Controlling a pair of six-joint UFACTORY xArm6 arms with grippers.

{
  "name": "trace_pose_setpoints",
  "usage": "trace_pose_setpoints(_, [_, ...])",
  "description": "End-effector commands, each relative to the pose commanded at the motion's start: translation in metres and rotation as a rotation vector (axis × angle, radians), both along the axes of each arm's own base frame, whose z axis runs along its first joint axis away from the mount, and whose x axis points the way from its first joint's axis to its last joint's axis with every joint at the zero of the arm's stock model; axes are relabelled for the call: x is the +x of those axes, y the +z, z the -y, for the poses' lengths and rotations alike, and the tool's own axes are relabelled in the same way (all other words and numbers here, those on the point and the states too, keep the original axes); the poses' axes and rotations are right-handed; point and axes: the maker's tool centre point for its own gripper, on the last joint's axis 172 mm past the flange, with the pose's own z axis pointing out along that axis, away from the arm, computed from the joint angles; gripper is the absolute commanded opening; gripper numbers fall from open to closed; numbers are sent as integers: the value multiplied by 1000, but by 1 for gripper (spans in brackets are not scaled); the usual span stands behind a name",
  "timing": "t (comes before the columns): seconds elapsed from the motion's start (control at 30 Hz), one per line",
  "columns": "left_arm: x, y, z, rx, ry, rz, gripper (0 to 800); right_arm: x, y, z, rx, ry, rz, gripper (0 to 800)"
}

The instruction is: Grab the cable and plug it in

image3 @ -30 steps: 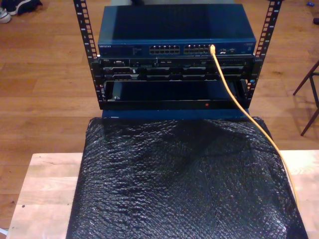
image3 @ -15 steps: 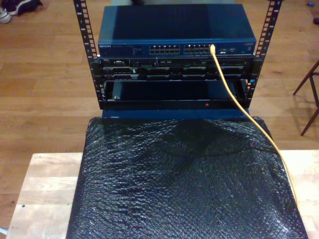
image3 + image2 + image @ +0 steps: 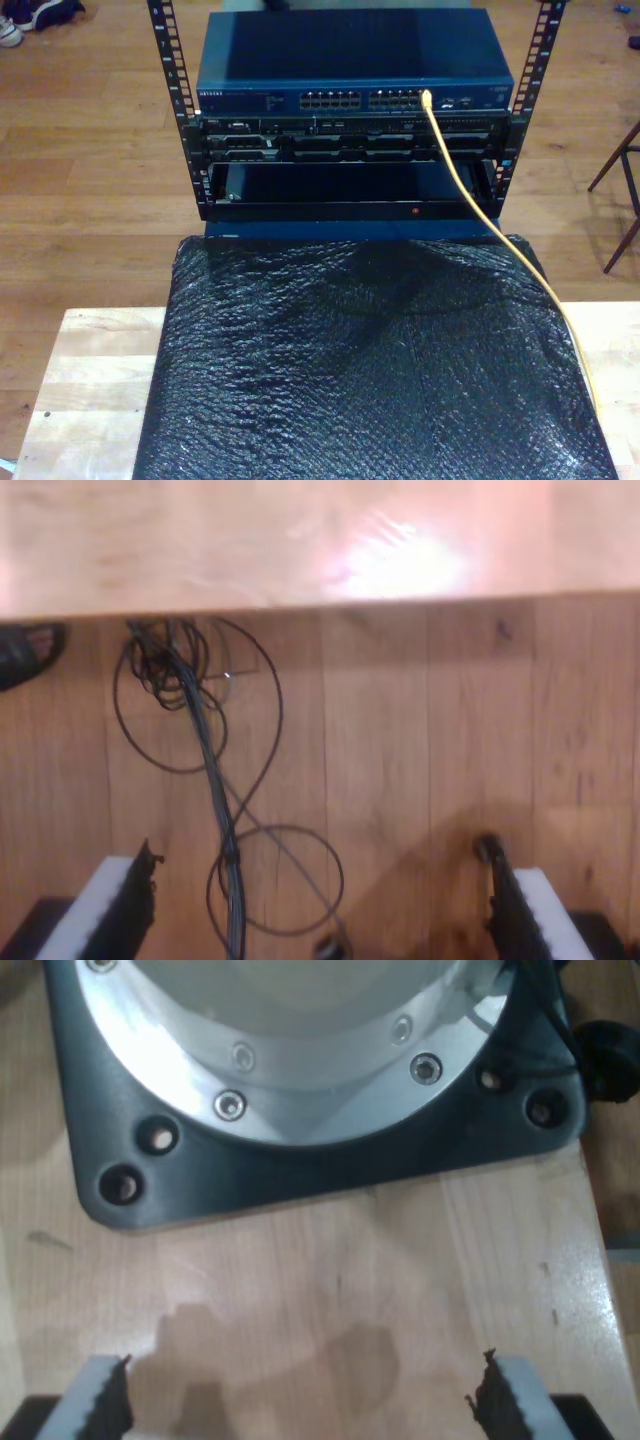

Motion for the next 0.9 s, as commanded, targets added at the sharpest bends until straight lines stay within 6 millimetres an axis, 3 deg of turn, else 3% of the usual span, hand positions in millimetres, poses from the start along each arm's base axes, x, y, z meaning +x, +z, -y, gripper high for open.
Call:
trace_pose_setpoints(0.2, [0, 0, 0, 0, 1, -1, 800, -33, -30, -35, 44, 30, 27, 798])
trace_pose_setpoints(0.37, [0, 0, 0, 0, 0, 0, 800, -45, -58, -64, 84, 48, 47, 798])
trace_pose_setpoints(0.7, [0, 0, 0, 0, 1, -1, 800, -51, -112, -74, 14, 21, 36, 798])
trace_pose_setpoints(0.9, [0, 0, 0, 0, 1, -1, 800, -51, -120, -78, -11, 22, 37, 798])
